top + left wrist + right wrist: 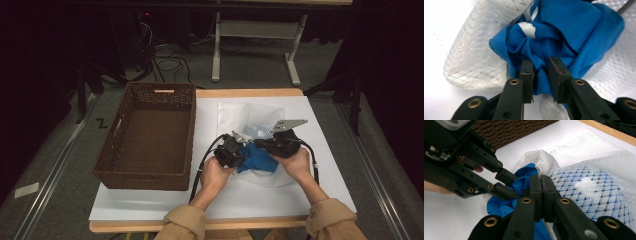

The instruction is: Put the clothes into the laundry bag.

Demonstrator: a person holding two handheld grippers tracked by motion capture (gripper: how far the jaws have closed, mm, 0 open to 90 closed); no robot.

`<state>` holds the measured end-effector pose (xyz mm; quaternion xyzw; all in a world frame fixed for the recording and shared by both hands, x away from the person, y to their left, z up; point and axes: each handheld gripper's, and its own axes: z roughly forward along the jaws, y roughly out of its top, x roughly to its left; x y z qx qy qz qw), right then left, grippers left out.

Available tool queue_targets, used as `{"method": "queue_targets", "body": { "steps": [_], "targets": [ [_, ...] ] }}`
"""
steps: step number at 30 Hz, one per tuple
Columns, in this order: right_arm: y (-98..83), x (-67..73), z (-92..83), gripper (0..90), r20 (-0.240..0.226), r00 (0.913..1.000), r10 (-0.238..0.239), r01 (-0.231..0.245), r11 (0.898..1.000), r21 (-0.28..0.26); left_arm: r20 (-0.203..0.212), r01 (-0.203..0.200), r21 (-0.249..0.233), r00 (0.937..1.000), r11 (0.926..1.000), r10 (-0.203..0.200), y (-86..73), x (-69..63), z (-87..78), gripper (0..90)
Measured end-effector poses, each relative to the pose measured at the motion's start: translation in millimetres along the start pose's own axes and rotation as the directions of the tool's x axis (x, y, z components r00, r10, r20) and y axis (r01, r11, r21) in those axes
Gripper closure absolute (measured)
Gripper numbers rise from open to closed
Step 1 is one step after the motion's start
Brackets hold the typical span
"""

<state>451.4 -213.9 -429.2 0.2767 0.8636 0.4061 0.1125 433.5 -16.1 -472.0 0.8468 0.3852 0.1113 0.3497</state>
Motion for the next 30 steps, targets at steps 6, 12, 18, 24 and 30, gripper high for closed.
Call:
{"method": "queue_targets", "body": {
  "steps": [6, 12, 18, 24, 30],
  "targets": [
    [-0.2, -0.6, -0.8, 89.6, -0.003, 1.0, -0.006, 0.006, 1.0, 0.009, -0.002, 0.025, -0.016, 0.9997, 0.9996, -0.025, 2.0, 2.9, -1.8, 63.8],
    [-0.4, -0.1, 0.2, 89.6, 0.001, 1.0, -0.006, 0.006, 1.0, 0.014, -0.054, -0.01, -0.069, 0.9985, 0.9975, 0.006, 1.0, 5.9, -1.4, 75.1],
    [-2.5, -0.7, -1.9, 89.6, 0.007, 1.0, -0.002, 0.002, 1.0, -0.001, 0.018, -0.046, -0.093, 0.9987, 0.9946, 0.048, 1.7, -0.9, 0.6, 87.3],
    [-1.9, 0.3, -6.8, 89.7, 0.003, 1.0, -0.008, 0.008, 1.0, -0.028, 0.089, -0.063, -0.138, 0.9932, 0.9884, 0.076, 9.9, -5.8, 4.6, 87.8],
    [-2.9, 3.1, -14.2, 89.8, -0.007, 0.9995, -0.032, 0.032, 0.999, -0.038, 0.029, -0.063, -0.189, 0.9972, 0.98, 0.069, 20.2, -9.7, 15.5, 87.5]
  ]
}}
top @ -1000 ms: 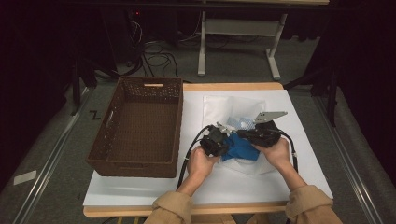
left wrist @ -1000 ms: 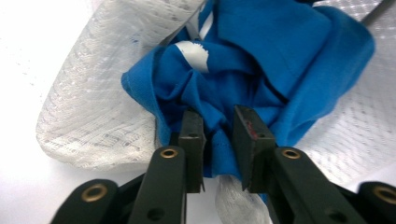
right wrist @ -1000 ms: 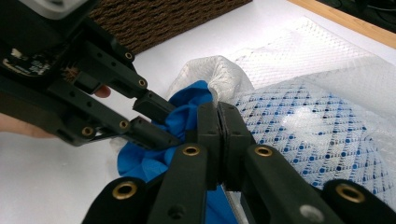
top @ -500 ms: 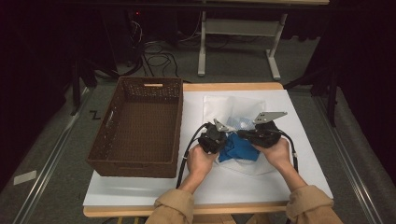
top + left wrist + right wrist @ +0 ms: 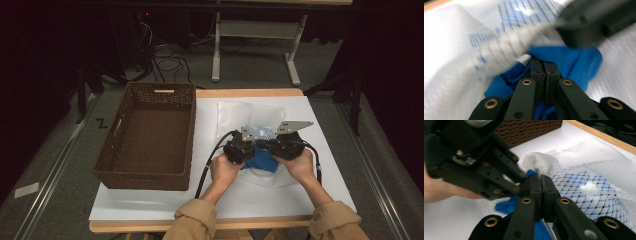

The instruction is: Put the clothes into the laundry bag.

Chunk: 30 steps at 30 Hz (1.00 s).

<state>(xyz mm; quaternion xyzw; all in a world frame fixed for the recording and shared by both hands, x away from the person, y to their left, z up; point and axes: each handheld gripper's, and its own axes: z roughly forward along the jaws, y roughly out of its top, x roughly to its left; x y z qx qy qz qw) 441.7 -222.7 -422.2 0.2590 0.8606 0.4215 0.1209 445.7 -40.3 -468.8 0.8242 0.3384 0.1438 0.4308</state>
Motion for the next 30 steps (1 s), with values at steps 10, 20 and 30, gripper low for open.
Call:
{"method": "queue_targets", "body": {
  "steps": [10, 20, 30],
  "targets": [
    [-12.8, -9.6, 1.2, 89.7, 0.004, 0.999, 0.045, -0.045, 0.999, -0.003, -0.023, -0.03, 0.088, 0.9992, 0.9957, 0.032, -6.2, 4.9, -7.3, 60.6],
    [-10.9, -7.1, 7.7, 89.7, -0.008, 0.9992, 0.038, -0.038, 0.999, -0.002, 0.005, -0.036, 0.169, 0.9994, 0.985, 0.035, -22.5, -2.2, -16.6, 46.3],
    [-10.8, -6.1, 7.6, 89.7, -0.008, 0.9992, 0.038, -0.038, 0.999, 0.012, 0.048, 0.012, 0.182, 0.9986, 0.9832, -0.021, -19.0, -3.7, 4.5, 83.4]
  ]
}}
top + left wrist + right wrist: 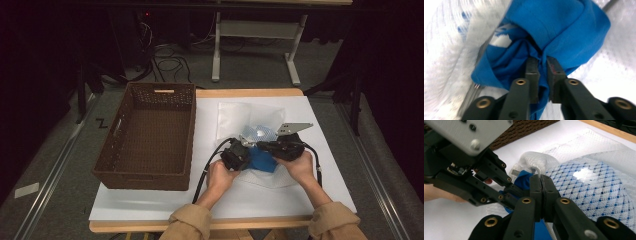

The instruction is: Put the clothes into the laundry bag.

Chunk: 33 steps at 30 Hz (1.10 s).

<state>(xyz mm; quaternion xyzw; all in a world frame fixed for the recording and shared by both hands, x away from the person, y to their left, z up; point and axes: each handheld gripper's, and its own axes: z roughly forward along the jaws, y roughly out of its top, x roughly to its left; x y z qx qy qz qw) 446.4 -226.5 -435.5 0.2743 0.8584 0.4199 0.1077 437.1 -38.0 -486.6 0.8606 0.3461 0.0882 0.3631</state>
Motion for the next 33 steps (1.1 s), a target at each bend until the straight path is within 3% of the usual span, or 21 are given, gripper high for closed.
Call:
{"method": "queue_targets", "body": {
  "steps": [4, 6, 9, 11, 13, 16, 19, 23, 28, 33],
  "targets": [
    [1.5, 1.9, -0.5, 89.8, -0.002, 1.0, -0.009, 0.009, 1.0, 0.004, -0.008, 0.009, -0.066, 0.9999, 0.9978, -0.009, 10.2, 1.0, -2.6, 84.3],
    [4.4, 2.6, -2.8, 89.7, 0.002, 0.9999, -0.012, 0.012, 1.0, -0.002, -0.049, -0.012, -0.097, 0.9988, 0.9952, 0.007, 16.4, 1.4, -0.7, 84.3],
    [8.0, 4.3, -7.1, 89.8, 0.007, 0.9999, -0.016, 0.016, 1.0, -0.004, -0.093, 0.001, -0.147, 0.9955, 0.9892, -0.015, 18.7, 3.4, 5.6, 83.9],
    [8.5, 4.4, -7.8, 89.8, 0.008, 0.9995, -0.032, 0.032, 0.999, 0.009, -0.118, 0.013, -0.148, 0.9925, 0.9889, -0.031, 18.2, 5.8, 13.1, 83.2],
    [6.9, 5.1, -5.8, 89.8, 0.008, 0.9997, -0.023, 0.023, 1.0, 0.02, -0.116, 0.029, -0.124, 0.9923, 0.9919, -0.043, 16.9, 8.6, 19.7, 81.8],
    [3.6, 4.1, -1.1, 89.7, 0.006, 0.9998, -0.02, 0.02, 0.999, 0.037, -0.116, 0.011, -0.072, 0.993, 0.9974, -0.019, 16.2, 10.3, 20.3, 78.3],
    [3.1, 3.3, -0.4, 89.7, 0.003, 0.9998, -0.02, 0.02, 0.999, 0.031, -0.099, 0.005, -0.025, 0.995, 0.9997, -0.008, 13.2, 11.7, 11.3, 66.8],
    [3.9, 4.6, 1.4, 89.7, 0.003, 0.9999, -0.016, 0.016, 0.999, 0.029, -0.104, -0.013, -0.023, 0.9945, 0.9996, 0.011, 6.8, 7.4, -5.1, 55.8],
    [5.8, 5.2, 1.7, 89.8, 0.0, 0.9999, -0.015, 0.015, 0.999, 0.029, -0.089, 0.009, 0.037, 0.996, 0.9993, -0.006, 0.4, 9.8, -10.4, 57.1],
    [6.0, 4.6, 2.1, 89.7, 0.001, 0.9999, -0.011, 0.011, 0.999, 0.037, -0.065, 0.025, 0.115, 0.9977, 0.9931, -0.018, -4.0, 12.7, 9.9, 67.2]
  ]
}}
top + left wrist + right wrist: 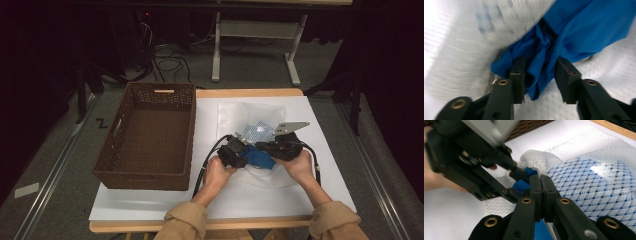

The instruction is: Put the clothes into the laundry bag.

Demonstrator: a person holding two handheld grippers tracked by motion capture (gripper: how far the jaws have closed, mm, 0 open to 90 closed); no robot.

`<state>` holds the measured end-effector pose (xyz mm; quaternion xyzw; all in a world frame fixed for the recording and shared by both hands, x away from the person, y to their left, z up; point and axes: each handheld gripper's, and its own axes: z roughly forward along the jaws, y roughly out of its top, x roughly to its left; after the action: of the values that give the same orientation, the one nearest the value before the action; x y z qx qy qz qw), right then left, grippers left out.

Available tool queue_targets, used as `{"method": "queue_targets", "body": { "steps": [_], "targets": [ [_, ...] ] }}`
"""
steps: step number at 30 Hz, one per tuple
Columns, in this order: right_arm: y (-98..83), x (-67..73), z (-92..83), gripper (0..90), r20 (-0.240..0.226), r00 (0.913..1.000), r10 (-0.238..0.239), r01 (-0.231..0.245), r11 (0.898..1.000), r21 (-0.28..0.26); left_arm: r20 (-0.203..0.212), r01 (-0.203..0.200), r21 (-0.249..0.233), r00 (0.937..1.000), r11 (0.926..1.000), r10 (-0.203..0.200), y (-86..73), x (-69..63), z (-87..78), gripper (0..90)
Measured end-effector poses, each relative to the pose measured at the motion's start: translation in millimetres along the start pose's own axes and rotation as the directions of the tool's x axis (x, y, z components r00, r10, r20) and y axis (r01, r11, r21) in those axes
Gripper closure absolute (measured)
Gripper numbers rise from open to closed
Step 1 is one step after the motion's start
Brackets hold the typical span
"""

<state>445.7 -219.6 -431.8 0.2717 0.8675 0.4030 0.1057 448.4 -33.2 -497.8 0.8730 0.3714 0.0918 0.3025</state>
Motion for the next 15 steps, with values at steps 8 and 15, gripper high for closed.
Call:
{"method": "queue_targets", "body": {
  "steps": [8, 15],
  "targets": [
    [0.8, 0.5, -4.7, 89.8, -0.001, 1.0, 0.01, -0.01, 1.0, 0.006, -0.01, -0.039, -0.137, 0.9992, 0.9899, 0.038, 15.1, -6.9, -11.1, 83.4],
    [0.3, -0.4, -5.3, 89.8, 0.008, 1.0, -0.002, 0.002, 1.0, 0.008, -0.119, -0.018, -0.178, 0.9929, 0.9838, -0.003, 27.3, -2.1, 2.1, 82.1]
  ]
}}
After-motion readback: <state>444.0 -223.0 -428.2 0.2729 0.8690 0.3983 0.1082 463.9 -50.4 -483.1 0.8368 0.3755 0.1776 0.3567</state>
